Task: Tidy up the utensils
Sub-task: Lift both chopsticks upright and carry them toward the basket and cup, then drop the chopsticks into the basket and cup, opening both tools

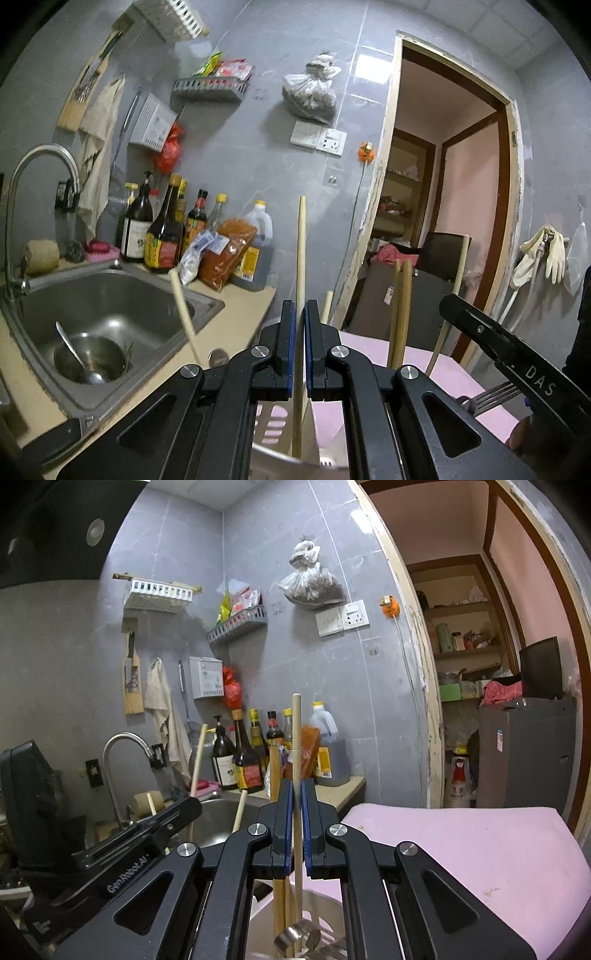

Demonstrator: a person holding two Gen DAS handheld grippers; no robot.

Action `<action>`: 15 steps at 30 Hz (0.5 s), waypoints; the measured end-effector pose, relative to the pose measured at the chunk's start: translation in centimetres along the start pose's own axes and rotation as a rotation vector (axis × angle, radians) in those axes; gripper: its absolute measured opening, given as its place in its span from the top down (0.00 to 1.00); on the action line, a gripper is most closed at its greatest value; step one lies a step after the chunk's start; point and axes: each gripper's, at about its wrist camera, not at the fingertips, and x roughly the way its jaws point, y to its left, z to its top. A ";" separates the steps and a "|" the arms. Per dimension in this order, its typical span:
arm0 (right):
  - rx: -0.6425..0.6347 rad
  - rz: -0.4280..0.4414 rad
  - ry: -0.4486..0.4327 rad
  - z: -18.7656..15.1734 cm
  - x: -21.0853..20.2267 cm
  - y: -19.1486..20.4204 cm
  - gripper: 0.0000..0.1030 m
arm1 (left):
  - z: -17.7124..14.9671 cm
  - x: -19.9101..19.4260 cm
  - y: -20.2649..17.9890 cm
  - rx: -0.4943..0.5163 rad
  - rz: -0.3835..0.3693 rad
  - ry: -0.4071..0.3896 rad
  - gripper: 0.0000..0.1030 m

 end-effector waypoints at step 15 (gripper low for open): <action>-0.036 -0.021 0.030 -0.1 -0.5 0.3 0.87 | -0.9 -0.7 -0.5 -0.016 -0.016 0.111 0.94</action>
